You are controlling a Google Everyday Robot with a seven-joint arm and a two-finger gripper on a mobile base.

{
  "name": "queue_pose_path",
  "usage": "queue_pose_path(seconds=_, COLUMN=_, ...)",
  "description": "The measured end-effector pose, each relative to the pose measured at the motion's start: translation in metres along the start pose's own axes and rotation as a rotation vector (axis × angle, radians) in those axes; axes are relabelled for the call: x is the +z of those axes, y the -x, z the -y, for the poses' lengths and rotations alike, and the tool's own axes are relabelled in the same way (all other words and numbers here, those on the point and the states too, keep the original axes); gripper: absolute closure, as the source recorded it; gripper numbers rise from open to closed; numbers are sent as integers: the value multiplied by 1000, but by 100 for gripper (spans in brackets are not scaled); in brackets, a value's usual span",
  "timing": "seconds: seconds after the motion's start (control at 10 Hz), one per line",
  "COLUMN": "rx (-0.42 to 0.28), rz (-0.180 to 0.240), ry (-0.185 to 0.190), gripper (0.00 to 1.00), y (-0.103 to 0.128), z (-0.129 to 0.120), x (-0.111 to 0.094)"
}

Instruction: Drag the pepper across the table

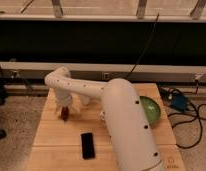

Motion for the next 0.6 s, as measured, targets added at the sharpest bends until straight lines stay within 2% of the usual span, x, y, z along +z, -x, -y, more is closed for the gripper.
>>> queue_pose_path(seconds=0.2, rx=-2, rz=7, ry=-2, gripper=20, y=-3, z=0, x=5)
queue_pose_path(seconds=0.3, rx=-8, rz=9, ry=-3, gripper=26, y=-3, z=2, x=6)
queue_pose_path(seconds=0.4, rx=-12, rz=11, ry=-4, gripper=34, y=-2, z=4, x=7)
queue_pose_path(seconds=0.6, rx=-19, rz=11, ry=-9, gripper=55, y=-2, z=4, x=5)
